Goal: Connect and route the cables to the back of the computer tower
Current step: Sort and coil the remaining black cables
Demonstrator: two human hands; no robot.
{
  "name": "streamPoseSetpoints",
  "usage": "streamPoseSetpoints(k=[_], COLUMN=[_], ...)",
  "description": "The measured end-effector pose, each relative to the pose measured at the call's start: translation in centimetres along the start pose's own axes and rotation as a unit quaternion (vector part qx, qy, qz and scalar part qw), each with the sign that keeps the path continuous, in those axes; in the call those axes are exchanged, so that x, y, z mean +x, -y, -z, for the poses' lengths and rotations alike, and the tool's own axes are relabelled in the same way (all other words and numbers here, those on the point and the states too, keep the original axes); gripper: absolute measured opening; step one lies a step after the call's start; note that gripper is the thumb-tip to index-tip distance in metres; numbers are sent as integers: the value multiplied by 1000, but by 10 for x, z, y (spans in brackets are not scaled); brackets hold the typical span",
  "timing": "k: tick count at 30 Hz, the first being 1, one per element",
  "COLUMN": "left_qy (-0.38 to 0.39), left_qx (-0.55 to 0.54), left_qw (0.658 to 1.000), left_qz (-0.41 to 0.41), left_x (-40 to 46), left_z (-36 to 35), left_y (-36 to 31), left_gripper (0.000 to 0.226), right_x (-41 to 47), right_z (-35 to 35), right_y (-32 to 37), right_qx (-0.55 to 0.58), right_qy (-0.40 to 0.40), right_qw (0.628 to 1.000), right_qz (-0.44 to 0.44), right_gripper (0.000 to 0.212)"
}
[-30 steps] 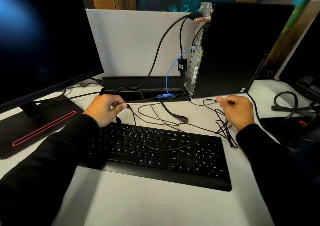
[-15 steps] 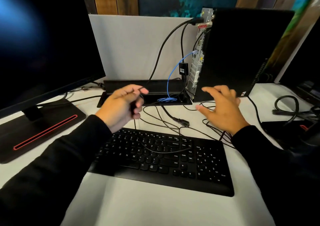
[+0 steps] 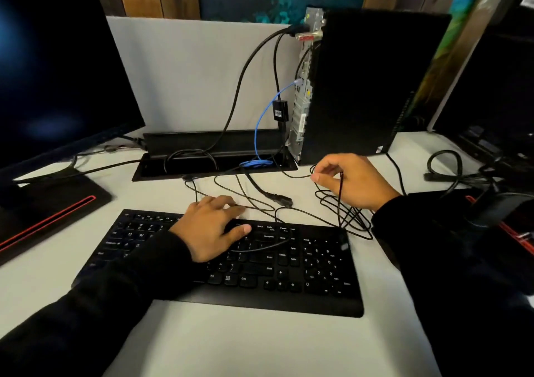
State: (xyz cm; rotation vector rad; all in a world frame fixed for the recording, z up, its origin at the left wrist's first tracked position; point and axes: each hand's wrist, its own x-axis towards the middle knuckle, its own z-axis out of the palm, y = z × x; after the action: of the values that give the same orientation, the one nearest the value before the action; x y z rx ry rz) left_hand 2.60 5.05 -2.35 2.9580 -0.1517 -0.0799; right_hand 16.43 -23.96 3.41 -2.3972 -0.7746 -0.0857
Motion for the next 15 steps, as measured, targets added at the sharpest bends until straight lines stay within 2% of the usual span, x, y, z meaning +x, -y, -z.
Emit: streamPoseSetpoints(k=[3,6,9,12,14,15], left_qy=[0,-9,-8,-74,-154,-193], left_qx=[2,0,4,16,-98,-173], left_qw=[1000,1000,1000,997,983,965], left_qz=[17,13,20,4,-28,-43], left_x=[1,-2,-1,5,15,23], left_z=[-7,-7,-4,7,15,21], left_y=[0,6,3,-13,-42,-61], left_gripper=[74,62,58,41,30,31], right_x=[2,1,-4,-8,-10,-10], right_z=[5,14,22,27,31,35], right_y=[-17,-30,-41,-43,-36,-31], right_qx=[47,102,121,116,134,140], right_qy=[-50,-101,-101,-66,-25,-13], right_qw=[997,989,985,989,990,990], right_qz=[-20,-39,-63,-59,-42,-30], right_gripper=[6,14,26,45,63,73])
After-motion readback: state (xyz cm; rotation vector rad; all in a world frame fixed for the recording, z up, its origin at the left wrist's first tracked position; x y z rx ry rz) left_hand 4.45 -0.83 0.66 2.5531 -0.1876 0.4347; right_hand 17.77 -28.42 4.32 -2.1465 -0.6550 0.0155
